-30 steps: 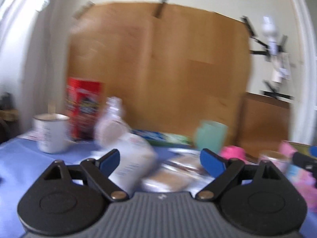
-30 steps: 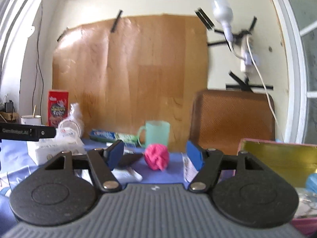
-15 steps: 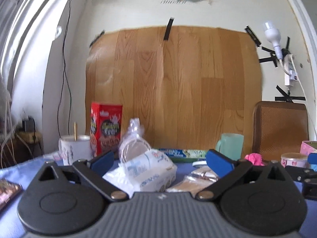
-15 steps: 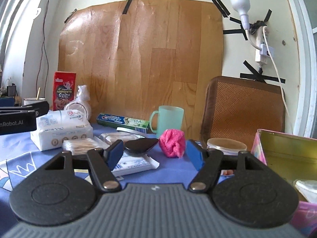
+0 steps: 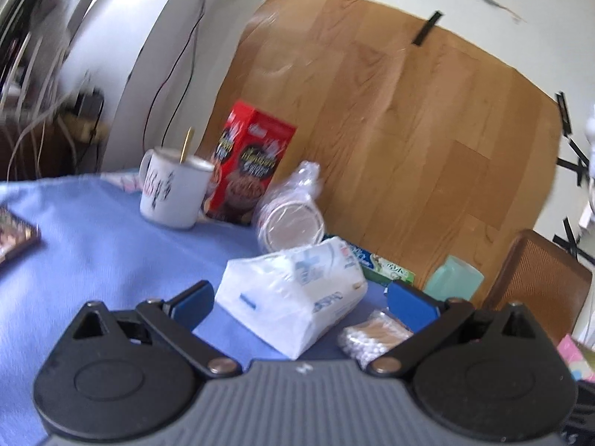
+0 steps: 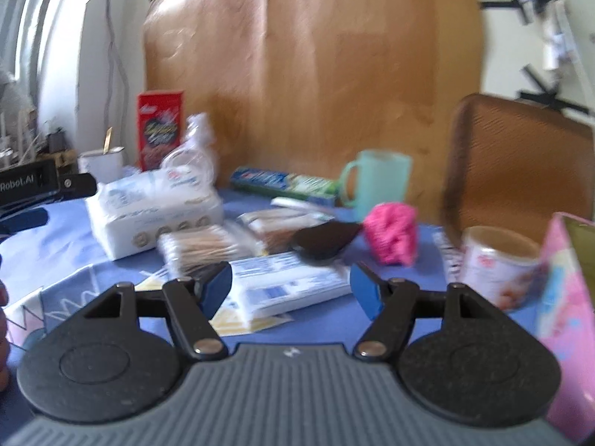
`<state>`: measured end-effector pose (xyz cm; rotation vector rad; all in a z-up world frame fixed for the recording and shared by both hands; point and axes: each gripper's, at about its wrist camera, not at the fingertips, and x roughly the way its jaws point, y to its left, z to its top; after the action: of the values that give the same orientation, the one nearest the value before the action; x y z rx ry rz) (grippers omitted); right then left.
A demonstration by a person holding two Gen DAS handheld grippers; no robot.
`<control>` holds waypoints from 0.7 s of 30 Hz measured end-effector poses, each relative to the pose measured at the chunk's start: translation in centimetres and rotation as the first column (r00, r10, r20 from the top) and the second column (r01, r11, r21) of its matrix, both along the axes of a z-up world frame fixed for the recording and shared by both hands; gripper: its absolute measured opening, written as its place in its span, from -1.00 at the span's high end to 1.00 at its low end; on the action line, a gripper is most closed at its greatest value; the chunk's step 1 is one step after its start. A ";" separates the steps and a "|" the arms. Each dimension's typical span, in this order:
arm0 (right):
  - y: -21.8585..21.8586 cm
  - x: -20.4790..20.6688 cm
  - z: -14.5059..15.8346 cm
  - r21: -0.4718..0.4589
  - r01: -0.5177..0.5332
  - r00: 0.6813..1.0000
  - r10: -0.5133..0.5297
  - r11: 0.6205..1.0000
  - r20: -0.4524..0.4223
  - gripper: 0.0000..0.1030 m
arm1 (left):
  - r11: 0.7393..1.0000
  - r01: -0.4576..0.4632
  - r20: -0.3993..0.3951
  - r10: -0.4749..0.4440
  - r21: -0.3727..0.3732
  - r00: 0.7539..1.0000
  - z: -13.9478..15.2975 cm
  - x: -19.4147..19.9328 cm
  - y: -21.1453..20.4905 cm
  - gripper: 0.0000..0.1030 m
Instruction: Organize soft objects
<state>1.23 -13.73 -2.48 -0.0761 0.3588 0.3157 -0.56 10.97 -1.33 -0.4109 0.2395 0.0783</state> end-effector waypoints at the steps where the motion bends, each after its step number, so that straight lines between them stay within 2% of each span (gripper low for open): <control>1: 0.3 0.4 0.0 -0.002 -0.010 1.000 0.010 1.000 -0.018 -0.42 | 1.000 0.001 -0.007 -0.001 -0.010 1.000 -0.1 0.1 0.2 -0.99; 3: 0.8 1.4 0.0 -0.007 -0.017 0.999 0.017 1.000 -0.046 -0.52 | 1.000 0.002 -0.009 -0.002 -0.012 1.000 -0.1 0.2 0.3 -0.99; 4: 1.0 1.9 0.0 -0.012 -0.012 0.999 0.012 1.000 -0.052 -0.68 | 1.000 0.004 -0.007 -0.004 -0.005 1.000 -0.1 0.1 0.2 -0.99; 6: 1.2 3.0 0.0 -0.023 0.011 0.998 -0.012 1.000 -0.064 -0.83 | 1.000 0.010 0.001 -0.010 0.014 1.000 0.0 0.0 -0.1 -1.00; 10: 0.4 6.0 0.0 -0.012 0.049 0.991 -0.051 0.999 -0.123 -0.85 | 0.998 0.018 0.014 -0.019 0.053 1.000 0.2 -0.1 -0.8 -0.99; 12: -0.4 7.9 -0.2 0.022 0.056 0.980 -0.051 0.998 -0.193 -0.86 | 0.998 0.021 0.018 -0.022 0.062 1.000 0.3 -0.1 -1.0 -1.00; 14: -1.3 10.0 -1.0 0.081 0.041 0.955 -0.016 0.996 -0.297 -0.87 | 0.998 0.024 0.020 -0.025 0.065 0.999 0.3 -0.1 -1.1 -0.99; 15: -1.9 10.5 -1.3 0.131 0.028 0.948 0.015 0.991 -0.318 -0.97 | 0.998 0.024 0.020 -0.025 0.065 0.999 0.3 -0.1 -1.1 -0.99; 16: -2.2 10.5 -1.3 0.156 0.018 0.946 0.034 0.988 -0.322 -0.98 | 0.998 0.024 0.020 -0.026 0.065 0.999 0.3 -0.1 -1.1 -0.99; 18: -2.0 10.4 -1.3 0.135 -0.004 0.946 0.047 0.991 -0.321 -0.96 | 0.998 0.024 0.021 -0.026 0.064 0.999 0.3 -0.1 -1.1 -1.00; 21: -1.3 8.9 -1.3 0.119 -0.048 0.953 0.081 0.992 -0.293 -0.64 | 0.998 0.025 0.021 -0.026 0.063 0.999 0.3 -0.1 -1.0 -0.99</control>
<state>10.14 -15.06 -3.75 0.0700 0.6379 0.4125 -0.64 9.93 -0.99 -0.3455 0.2203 0.0563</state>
